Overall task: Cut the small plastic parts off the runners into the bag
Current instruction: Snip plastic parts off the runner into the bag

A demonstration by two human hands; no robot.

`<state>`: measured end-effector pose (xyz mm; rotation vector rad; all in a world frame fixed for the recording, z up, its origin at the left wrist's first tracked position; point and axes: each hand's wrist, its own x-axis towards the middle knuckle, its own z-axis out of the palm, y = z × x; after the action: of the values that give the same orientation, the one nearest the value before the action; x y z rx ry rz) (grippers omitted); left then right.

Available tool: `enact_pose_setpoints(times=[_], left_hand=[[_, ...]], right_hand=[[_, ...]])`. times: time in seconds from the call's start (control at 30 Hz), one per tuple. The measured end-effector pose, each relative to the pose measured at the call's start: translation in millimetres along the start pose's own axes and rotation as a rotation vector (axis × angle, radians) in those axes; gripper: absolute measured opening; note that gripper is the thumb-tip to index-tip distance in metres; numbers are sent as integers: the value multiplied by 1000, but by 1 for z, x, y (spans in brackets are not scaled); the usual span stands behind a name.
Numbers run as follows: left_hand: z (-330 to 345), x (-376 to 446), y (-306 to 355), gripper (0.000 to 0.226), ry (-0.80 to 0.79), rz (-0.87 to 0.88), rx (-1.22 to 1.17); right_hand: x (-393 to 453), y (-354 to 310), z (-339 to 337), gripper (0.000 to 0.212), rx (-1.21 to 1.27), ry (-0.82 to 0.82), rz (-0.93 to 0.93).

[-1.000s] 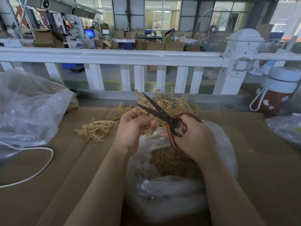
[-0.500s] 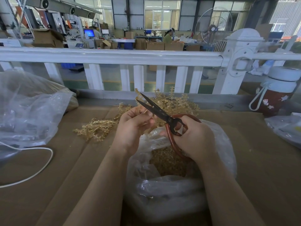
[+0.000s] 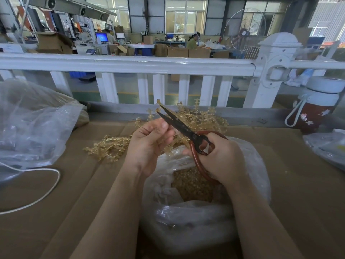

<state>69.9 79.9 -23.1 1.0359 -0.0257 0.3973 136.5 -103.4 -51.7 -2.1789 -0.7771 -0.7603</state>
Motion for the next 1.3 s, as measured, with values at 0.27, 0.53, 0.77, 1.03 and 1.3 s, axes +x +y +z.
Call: enact_pose_setpoints(times=[0.27, 0.53, 0.77, 1.03, 1.3], left_hand=[[5, -2, 2, 5, 7, 43, 89], [2, -2, 1, 5, -3, 48, 132], [2, -1, -1, 17, 25, 57, 164], [2, 1, -4, 8, 0, 16, 78], [2, 0, -3, 5, -13, 6, 60]], right_hand=[[0, -4, -1, 49, -37, 11, -2], [2, -5, -5, 45, -78, -17, -19], [2, -4, -2, 47, -114, -43, -30], [1, -6, -3, 54, -88, -47, -5], [3, -6, -3, 58, -94, -92, 37]])
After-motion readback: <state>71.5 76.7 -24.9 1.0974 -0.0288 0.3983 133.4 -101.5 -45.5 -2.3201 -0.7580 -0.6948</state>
